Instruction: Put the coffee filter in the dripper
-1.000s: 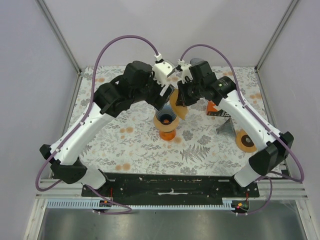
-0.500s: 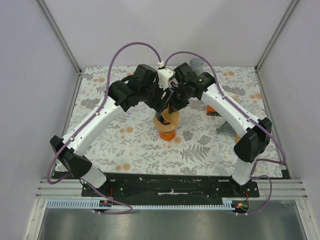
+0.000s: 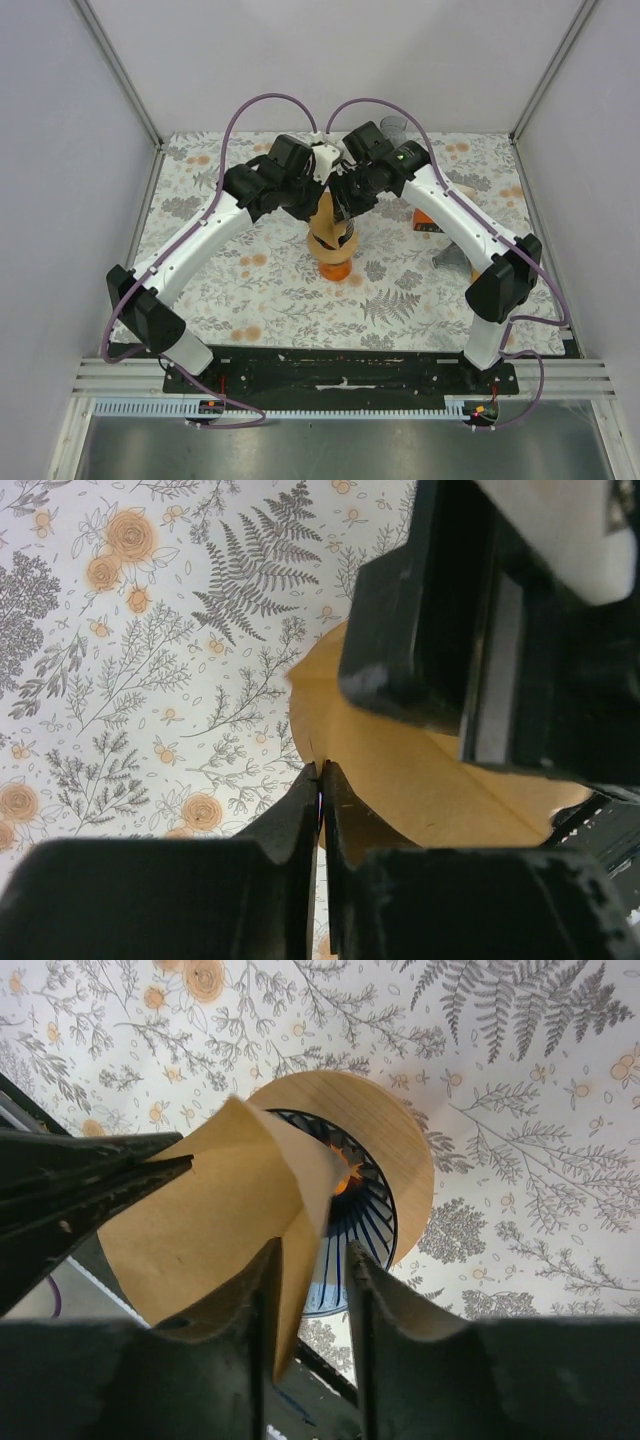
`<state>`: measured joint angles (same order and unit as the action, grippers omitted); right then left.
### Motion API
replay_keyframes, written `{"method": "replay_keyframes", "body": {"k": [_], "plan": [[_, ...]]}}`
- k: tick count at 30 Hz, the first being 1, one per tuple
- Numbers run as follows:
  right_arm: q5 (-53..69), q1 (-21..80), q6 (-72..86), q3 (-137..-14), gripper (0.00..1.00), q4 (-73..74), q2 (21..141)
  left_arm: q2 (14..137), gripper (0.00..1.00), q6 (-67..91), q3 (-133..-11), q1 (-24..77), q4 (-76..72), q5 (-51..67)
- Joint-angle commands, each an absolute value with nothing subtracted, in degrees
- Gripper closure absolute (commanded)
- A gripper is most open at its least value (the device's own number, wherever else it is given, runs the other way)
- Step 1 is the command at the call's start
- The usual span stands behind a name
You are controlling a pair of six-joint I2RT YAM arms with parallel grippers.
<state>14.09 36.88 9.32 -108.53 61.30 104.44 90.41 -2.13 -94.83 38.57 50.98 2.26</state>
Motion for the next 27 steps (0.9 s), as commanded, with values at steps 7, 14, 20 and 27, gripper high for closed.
{"method": "replay_keyframes", "body": {"k": [7,14,20,27], "plan": [[12.39,33.93,7.82,-110.31,0.44,56.35,97.48,90.0,0.98,-0.97,-93.6,37.62,48.6,5.45],[20.47,34.01,10.27,-96.44,0.63,39.67,85.89,90.7,0.98,-0.61,-93.08,37.09,48.08,6.85],[29.61,33.84,16.25,-87.8,0.95,30.06,85.07,91.23,0.98,1.14,-93.08,36.65,47.72,8.08],[29.89,34.37,18.19,-86.48,1.0,28.3,89.11,91.4,0.98,1.58,-93.16,36.47,47.37,9.58]]}}
